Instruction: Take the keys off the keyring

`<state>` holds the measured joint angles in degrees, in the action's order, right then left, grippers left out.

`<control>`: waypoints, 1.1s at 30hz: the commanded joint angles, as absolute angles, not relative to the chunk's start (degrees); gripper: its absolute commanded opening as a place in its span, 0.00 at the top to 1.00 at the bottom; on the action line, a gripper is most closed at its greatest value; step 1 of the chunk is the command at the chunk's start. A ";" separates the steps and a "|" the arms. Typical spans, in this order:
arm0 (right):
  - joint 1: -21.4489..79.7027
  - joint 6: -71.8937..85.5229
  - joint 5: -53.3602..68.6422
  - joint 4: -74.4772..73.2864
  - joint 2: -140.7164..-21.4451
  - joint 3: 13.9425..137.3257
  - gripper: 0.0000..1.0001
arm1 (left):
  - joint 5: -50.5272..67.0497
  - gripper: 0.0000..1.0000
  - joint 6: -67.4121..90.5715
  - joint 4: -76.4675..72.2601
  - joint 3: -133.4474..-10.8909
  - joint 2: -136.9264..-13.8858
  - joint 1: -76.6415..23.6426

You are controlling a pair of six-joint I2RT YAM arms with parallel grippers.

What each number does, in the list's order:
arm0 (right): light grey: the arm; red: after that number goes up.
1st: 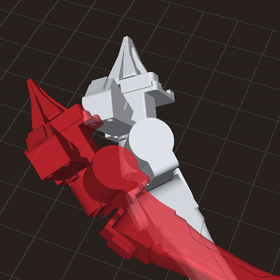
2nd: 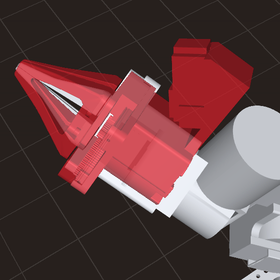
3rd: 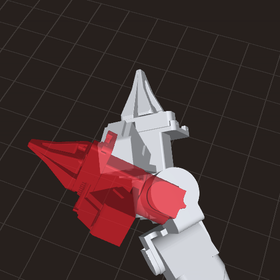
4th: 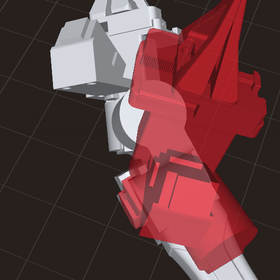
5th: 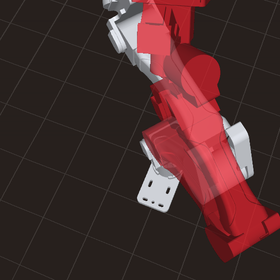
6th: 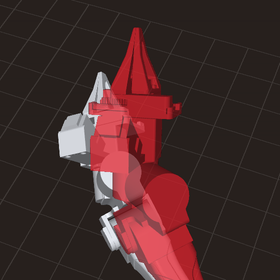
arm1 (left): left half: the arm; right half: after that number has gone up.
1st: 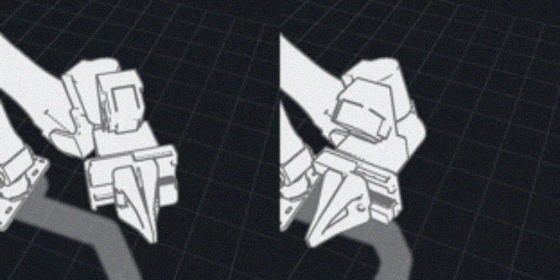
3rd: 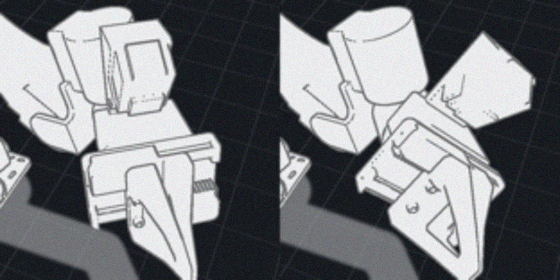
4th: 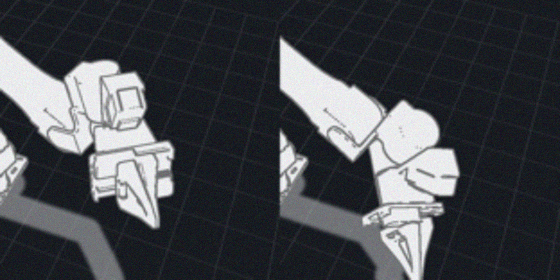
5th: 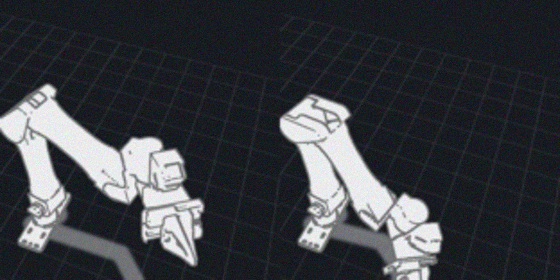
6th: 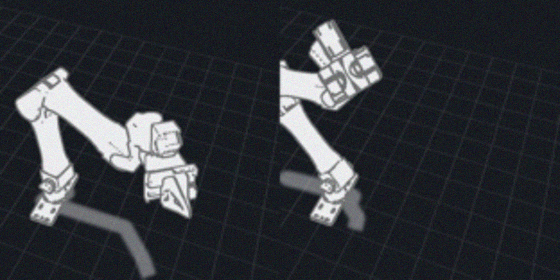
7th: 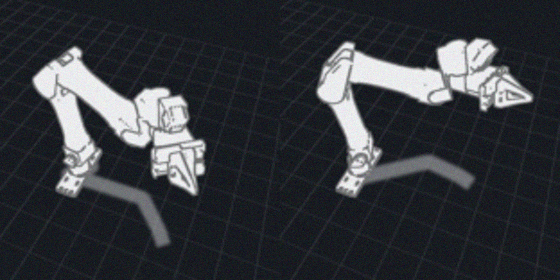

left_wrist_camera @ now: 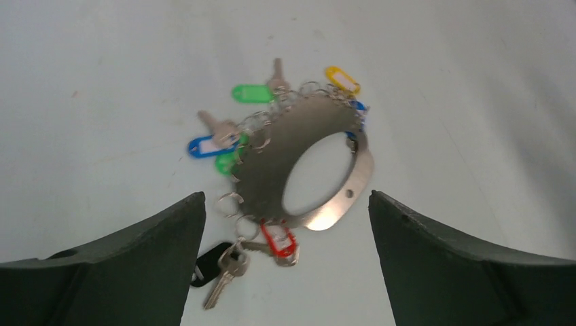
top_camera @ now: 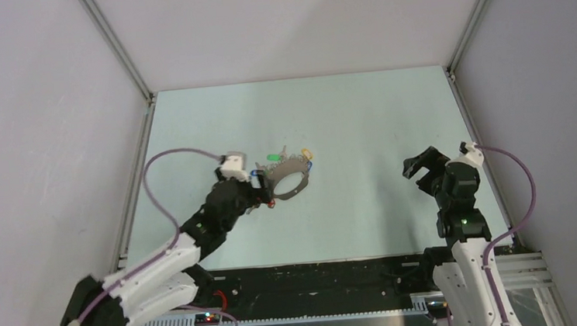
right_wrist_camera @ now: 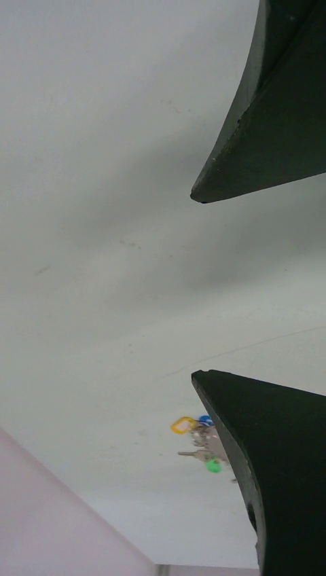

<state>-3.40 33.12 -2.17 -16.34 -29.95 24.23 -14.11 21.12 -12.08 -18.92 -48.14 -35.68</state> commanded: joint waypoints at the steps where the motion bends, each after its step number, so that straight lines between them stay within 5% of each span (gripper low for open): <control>1: 0.61 28.60 -2.30 -16.93 -32.08 29.23 0.00 | -30.06 0.08 10.64 -6.92 -33.00 -60.59 -48.13; 11: 12.81 24.49 -7.58 -14.53 -34.82 30.29 0.00 | -33.13 0.14 5.07 8.88 -57.19 -89.83 -51.31; 16: 14.50 23.60 -7.54 -14.92 -35.99 30.58 0.00 | -27.34 0.07 6.21 12.57 -61.77 -94.54 -47.66; 33: 19.29 23.07 -4.70 -12.11 -43.08 32.88 0.00 | -7.98 0.07 8.83 18.54 -65.49 -102.09 -35.02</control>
